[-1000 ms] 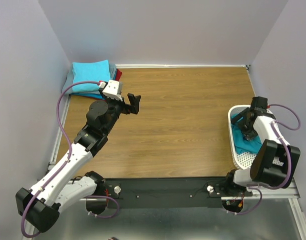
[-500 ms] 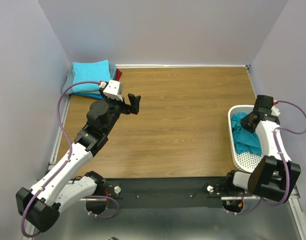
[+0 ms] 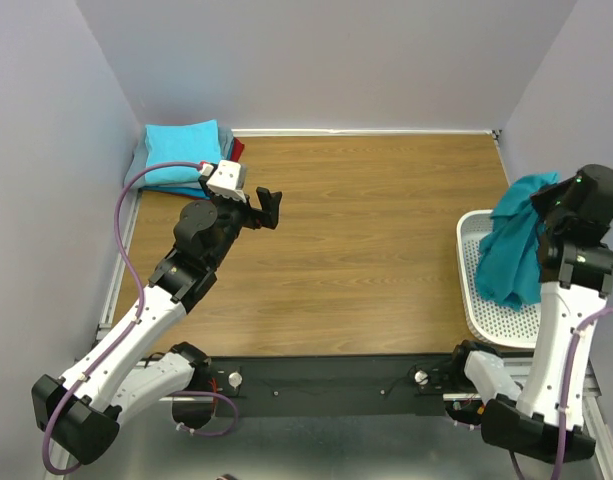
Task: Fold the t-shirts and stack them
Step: Grab the tshirt from the pile, then move the tshirt to the center of the board
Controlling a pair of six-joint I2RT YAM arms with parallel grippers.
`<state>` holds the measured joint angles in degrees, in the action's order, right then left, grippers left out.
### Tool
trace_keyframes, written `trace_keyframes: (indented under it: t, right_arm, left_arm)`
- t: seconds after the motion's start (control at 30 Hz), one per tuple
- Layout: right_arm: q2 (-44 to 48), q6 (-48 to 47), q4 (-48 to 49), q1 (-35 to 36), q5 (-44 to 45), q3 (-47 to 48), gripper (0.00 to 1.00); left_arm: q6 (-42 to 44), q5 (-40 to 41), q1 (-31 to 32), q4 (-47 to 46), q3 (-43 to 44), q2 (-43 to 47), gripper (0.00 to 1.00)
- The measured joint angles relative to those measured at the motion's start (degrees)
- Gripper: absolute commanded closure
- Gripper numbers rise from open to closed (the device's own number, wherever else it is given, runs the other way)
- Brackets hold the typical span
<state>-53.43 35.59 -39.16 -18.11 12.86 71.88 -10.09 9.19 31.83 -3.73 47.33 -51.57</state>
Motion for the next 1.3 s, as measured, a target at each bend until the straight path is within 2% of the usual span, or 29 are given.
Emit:
trace_keyframes:
  t: [0.23, 0.6, 0.83, 1.07, 1.2, 1.3]
  right_arm:
    - [-0.83, -4.0, 1.57, 0.04, -2.97, 14.32, 1.0]
    - [-7.76, -8.26, 3.1, 0.52, -19.56, 29.77, 1.0]
    - [-8.07, -6.38, 13.29, 0.55, -29.55, 32.04, 1.0]
    - [-13.64, 1.16, 26.01, 0.55, -40.39, 35.26, 0.99]
    - [-17.14, 4.35, 29.66, 0.55, -43.82, 35.63, 1.0]
    - [-16.92, 5.44, 32.0, 0.55, -44.33, 31.98, 1.0]
  left_arm:
    - [0.0, -0.04, 0.0, 0.0, 0.0, -0.02, 0.02]
    - [-0.02, -0.09, 0.0, 0.02, 0.0, 0.24, 0.02]
    - [-0.04, -1.05, 0.0, 0.02, 0.0, 0.24, 0.02]
    - [-0.02, -1.07, 0.0, 0.02, 0.0, 0.66, 0.02]
    - [-0.04, -1.07, 0.0, 0.02, 0.0, 0.81, 0.02]
    - [-0.02, -1.07, 0.0, 0.04, 0.0, 0.79, 0.02]
